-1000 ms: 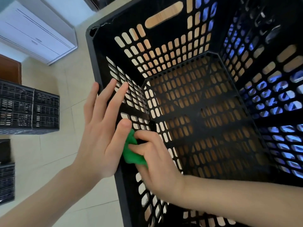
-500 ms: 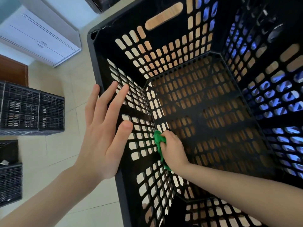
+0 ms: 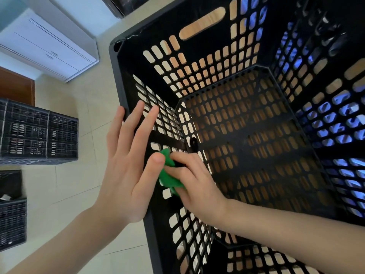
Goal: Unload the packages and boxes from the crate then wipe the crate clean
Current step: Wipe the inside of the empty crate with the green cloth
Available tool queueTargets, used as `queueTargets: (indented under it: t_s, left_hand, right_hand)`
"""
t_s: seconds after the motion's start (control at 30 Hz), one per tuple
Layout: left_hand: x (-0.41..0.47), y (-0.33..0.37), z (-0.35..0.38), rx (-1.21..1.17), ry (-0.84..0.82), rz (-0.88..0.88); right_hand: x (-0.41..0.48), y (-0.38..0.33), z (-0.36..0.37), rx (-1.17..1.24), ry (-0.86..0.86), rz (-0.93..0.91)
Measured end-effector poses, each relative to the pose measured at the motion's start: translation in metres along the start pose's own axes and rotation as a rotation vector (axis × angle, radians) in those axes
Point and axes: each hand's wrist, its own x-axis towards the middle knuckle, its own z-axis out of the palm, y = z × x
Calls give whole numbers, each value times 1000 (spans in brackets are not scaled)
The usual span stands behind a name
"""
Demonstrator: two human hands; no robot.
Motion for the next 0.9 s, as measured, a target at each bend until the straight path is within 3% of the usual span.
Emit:
queueTargets:
  t_s: [0.1, 0.23, 0.33, 0.4, 0.5, 0.6, 0.7, 0.8, 0.9]
  left_hand:
    - [1, 1, 0, -3, -14, -7]
    - [1, 1, 0, -22, -22, -15]
    - [1, 1, 0, -20, -16, -13]
    - [1, 1, 1, -19, -17, -14]
    - [1, 1, 1, -16, -15, -6]
    - [3, 0, 0, 2, -19, 14]
    - [2, 0, 0, 4, -15, 18]
    - [1, 0, 0, -4, -14, 3]
    - [1, 1, 1, -11, -18, -4]
  right_hand:
    - [-22, 43, 7, -154, -113, 144]
    - [-40, 75, 14, -229, -253, 515]
    - [-33, 69, 23, -219, -169, 693]
    - [-18, 52, 18, -75, -77, 813]
    - [15, 7, 2, 175, 20, 733]
    - [40, -40, -9, 249, 157, 339]
    - [39, -39, -7, 242, 161, 148]
    - [22, -2, 4, 80, 109, 158]
    - [6, 44, 14, -25, -20, 379]
